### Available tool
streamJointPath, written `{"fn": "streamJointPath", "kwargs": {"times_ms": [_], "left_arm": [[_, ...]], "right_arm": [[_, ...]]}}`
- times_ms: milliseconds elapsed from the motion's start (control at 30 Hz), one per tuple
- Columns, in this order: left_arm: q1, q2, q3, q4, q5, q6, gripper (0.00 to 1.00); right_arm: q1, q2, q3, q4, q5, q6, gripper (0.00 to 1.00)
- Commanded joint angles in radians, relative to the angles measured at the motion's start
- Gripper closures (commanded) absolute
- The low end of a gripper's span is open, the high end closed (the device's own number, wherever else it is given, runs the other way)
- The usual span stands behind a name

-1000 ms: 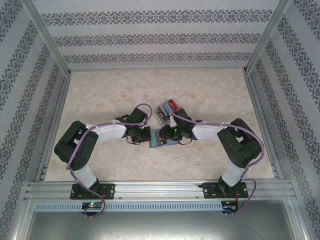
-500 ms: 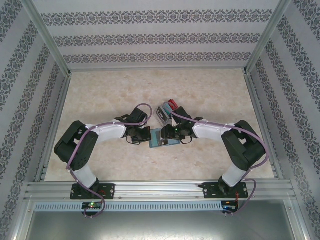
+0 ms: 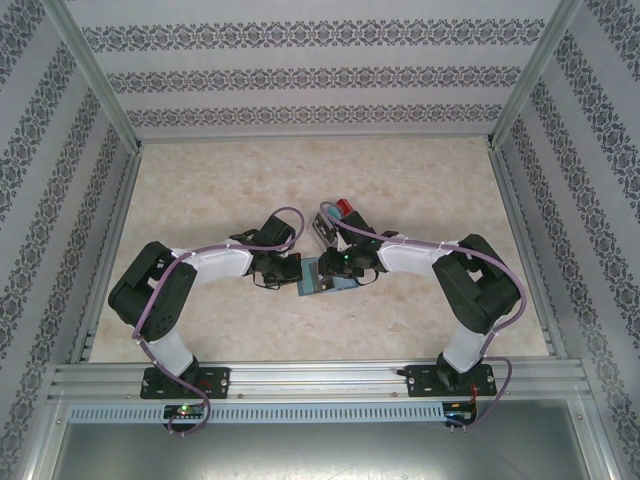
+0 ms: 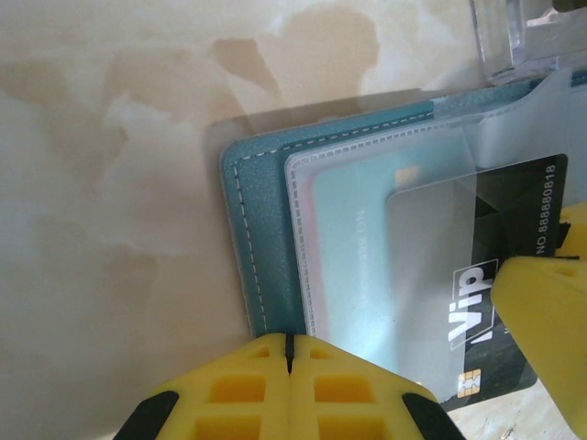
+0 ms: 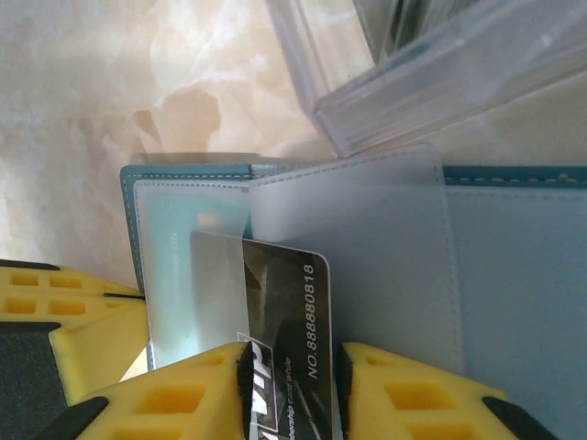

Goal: Put the credit cards into the card holder

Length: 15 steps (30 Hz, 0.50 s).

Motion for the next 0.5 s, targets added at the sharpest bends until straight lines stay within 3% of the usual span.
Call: {"fn": "streamJointPath", "kwargs": {"times_ms": [0, 133, 300, 467], "left_arm": [[-0.009, -0.001, 0.012, -0.003, 0.001, 0.012, 0.95], [-0.009, -0.002, 0.012, -0.004, 0.001, 0.012, 0.95], [-0.009, 0.000, 0.009, -0.010, -0.001, 0.018, 0.95], [-0.009, -0.002, 0.000, 0.000, 0.001, 0.012, 0.95]], "right_arm": [[0.008, 0.017, 0.002, 0.015, 0.018, 0.031, 0.75], [-0.019, -0.008, -0.038, 0.044, 0.018, 0.035, 0.79], [-0.048, -0.034, -0.087, 0.105, -0.003, 0.036, 0.99], [-0.059, -0.047, -0.105, 0.130, 0.021, 0.041, 1.00]]}}
